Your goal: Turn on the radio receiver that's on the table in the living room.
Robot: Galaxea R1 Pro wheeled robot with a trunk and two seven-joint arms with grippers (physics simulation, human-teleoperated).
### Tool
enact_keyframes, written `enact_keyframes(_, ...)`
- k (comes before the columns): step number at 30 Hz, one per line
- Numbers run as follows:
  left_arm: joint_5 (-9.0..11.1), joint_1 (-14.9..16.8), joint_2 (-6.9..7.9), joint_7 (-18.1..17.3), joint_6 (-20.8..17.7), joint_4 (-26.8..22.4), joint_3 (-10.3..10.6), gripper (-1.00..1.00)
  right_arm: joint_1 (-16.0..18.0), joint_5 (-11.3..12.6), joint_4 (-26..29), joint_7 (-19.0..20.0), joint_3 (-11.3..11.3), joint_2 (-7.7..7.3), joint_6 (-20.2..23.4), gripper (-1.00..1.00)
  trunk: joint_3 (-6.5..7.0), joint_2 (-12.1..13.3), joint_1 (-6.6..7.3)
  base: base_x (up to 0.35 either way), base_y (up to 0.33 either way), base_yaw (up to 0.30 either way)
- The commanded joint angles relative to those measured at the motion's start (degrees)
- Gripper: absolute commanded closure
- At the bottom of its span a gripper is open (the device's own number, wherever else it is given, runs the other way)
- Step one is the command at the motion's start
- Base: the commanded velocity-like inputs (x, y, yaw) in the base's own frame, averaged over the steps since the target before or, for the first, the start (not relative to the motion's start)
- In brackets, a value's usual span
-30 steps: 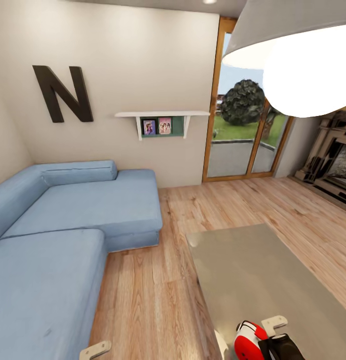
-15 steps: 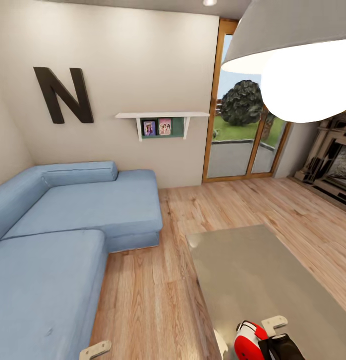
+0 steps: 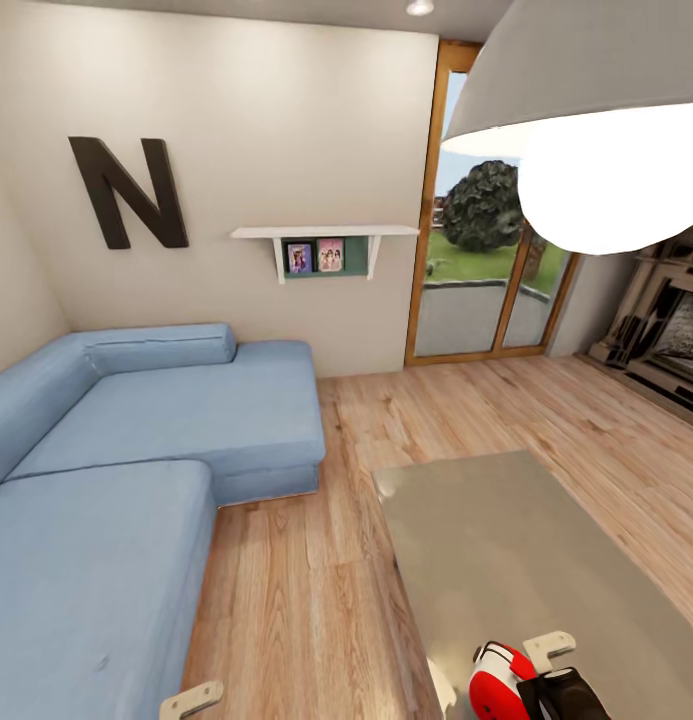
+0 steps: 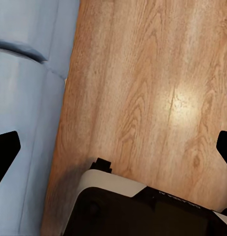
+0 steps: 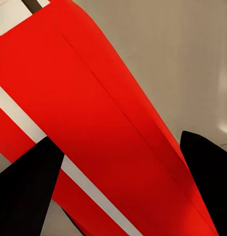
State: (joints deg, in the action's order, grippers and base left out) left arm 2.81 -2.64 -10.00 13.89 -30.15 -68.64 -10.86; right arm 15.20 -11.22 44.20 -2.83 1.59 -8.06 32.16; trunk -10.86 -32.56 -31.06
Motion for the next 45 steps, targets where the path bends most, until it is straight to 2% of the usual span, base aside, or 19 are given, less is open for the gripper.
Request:
enact_keyframes(1, 0.00, 0.00, 0.00, 0.00, 0.00, 0.00, 0.01, -1.00, 0.01, -0.12, 0.01, 0.02, -0.01, -0.01, 0.01, 1.00, 0.19, 0.42, 0.23, 0.000, 0.000, 0.000)
enact_keyframes(24, 0.00, 0.00, 0.00, 0.00, 0.00, 0.00, 0.07, -1.00, 0.02, -0.10, 0.05, 0.08, -0.01, -0.02, 0.01, 1.00, 4.32, 9.64, 5.28, 0.000, 0.000, 0.000)
enact_keyframes(27, 0.00, 0.00, 0.00, 0.00, -0.29, 0.00, 0.08, -1.00, 0.01, -0.05, 0.03, 0.09, -0.01, -0.01, 0.01, 1.00, 4.32, 9.64, 5.28, 0.000, 0.000, 0.000)
enact_keyframes(30, 0.03, 0.00, 0.00, 0.00, -3.41, 0.00, 0.13, -1.00, 0.01, -0.05, 0.02, 0.10, -0.01, -0.01, 0.01, 1.00, 4.32, 9.64, 5.28, 0.000, 0.000, 0.000)
enact_keyframes(32, 0.07, 0.00, 0.00, 0.00, -4.14, -0.01, 0.13, -1.00, 0.03, -0.04, 0.03, 0.10, -0.01, -0.02, 0.01, 1.00, 4.32, 9.64, 5.28, 0.000, 0.000, 0.000)
enact_keyframes(45, 0.09, 0.00, 0.00, 0.00, -4.66, -0.09, 0.14, -1.00, 0.01, -0.03, 0.03, 0.10, -0.01, -0.01, 0.01, 1.00, 4.32, 9.64, 5.28, 0.000, 0.000, 0.000)
